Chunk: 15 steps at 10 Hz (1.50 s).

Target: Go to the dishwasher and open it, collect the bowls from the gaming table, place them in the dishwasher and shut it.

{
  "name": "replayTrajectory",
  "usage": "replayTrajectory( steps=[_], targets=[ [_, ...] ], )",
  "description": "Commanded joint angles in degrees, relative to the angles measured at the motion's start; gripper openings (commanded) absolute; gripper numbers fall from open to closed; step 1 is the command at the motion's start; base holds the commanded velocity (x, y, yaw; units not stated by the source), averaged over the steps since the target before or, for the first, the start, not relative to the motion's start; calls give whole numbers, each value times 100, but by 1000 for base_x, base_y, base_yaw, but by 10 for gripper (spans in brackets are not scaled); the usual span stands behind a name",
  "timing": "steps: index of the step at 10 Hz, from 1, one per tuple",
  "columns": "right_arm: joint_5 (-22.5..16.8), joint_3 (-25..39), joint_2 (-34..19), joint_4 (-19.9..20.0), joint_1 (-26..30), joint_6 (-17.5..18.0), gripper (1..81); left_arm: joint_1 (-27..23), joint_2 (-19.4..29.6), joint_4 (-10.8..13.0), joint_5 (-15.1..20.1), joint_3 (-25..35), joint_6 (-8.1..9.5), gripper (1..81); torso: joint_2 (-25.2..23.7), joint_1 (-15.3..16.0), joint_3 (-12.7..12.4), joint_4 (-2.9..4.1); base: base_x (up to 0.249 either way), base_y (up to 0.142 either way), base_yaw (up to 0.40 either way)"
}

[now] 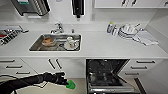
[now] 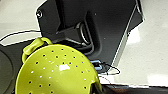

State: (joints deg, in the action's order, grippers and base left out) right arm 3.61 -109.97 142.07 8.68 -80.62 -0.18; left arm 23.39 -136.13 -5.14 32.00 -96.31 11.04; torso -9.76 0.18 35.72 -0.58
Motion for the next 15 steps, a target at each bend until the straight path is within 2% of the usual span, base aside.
replayTrajectory(
  steps=[1,2,3,5,9,10,12,13,15],
  targets=[
    [-440,152,-150,-33,58,-8,10,-937,-283,-180,368,-195,73,10,0,0,460,0,0,0,0],
    [-440,153,-141,-42,58,-8,10,-1068,-424,-180,386,-249,117,10,0,2,337,0,0,0,0],
    [-440,144,-115,-42,67,-8,10,-1296,-607,-180,403,-318,134,10,2,5,315,0,0,0,0],
    [-440,144,-71,-51,76,-17,10,-1639,-896,-162,542,-466,345,10,7,6,424,0,0,0,0],
    [-440,65,52,-51,102,-34,10,-1763,-1857,-162,614,-1101,372,10,7,9,417,0,0,0,0],
    [-440,65,69,-51,102,-34,10,-1807,-2260,-145,623,-1408,372,10,9,9,419,0,0,0,0],
    [-440,65,62,-51,111,-26,10,-1921,-2849,-31,711,-1838,372,10,9,9,419,0,0,0,0],
    [-440,82,61,-51,111,-26,10,-1974,-3165,5,878,-2137,372,10,9,9,419,0,0,0,0],
    [-440,56,87,-51,111,-34,10,-1992,-3578,66,817,-2357,363,10,9,9,419,0,0,0,0]
  ],
)
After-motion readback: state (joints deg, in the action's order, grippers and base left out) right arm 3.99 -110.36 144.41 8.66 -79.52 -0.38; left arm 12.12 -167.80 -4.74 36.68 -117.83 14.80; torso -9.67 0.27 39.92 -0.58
